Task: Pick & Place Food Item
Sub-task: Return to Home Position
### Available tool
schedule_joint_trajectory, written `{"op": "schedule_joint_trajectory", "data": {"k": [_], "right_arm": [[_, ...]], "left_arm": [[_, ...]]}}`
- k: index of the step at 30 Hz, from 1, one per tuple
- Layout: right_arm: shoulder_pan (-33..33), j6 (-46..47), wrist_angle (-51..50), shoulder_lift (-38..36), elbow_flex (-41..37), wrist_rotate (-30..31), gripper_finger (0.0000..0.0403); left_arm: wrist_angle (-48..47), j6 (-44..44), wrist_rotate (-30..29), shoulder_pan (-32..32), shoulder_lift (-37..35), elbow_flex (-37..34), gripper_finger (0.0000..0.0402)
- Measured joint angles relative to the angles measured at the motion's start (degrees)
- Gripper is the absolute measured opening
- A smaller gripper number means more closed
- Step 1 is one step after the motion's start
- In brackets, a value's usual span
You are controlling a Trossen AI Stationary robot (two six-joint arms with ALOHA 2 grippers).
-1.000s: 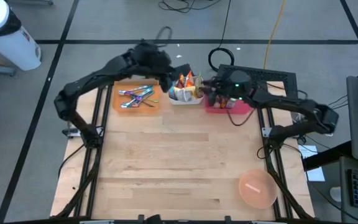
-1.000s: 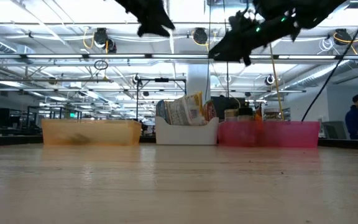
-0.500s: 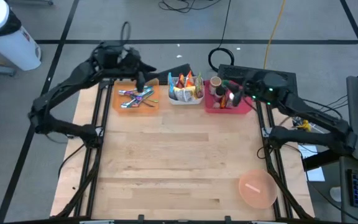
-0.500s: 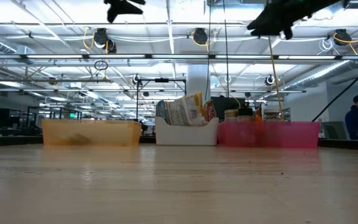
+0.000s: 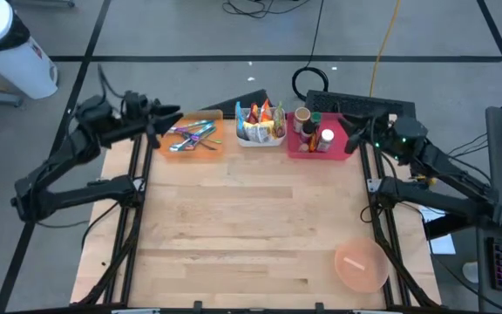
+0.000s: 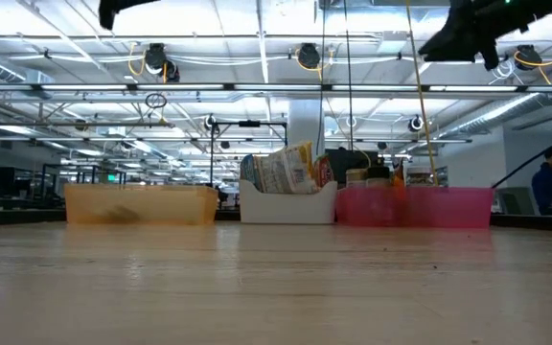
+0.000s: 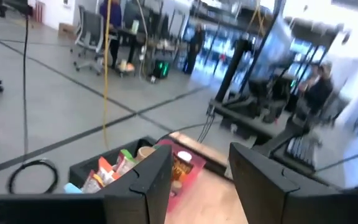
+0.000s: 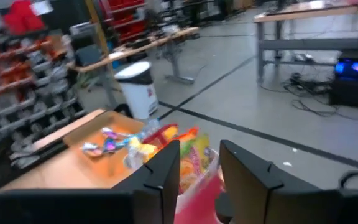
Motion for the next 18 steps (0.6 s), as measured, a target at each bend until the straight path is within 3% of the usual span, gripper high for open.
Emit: {"op": "schedule_joint_trajectory", "data": {"k": [8, 18], "right_arm": [[0.2, 3.1, 5.0, -8.3, -10.8, 2.6, 0.0093], [0.2, 5.3, 3.7, -17.1, -17.8, 7.1, 0.0088]], "left_arm": [[13.4, -10.8, -1.6, 0.0, -13.5, -17.9, 0.0166], [11.2, -12.6, -5.3, 0.0, -23.1, -24.3, 0.0166]]}}
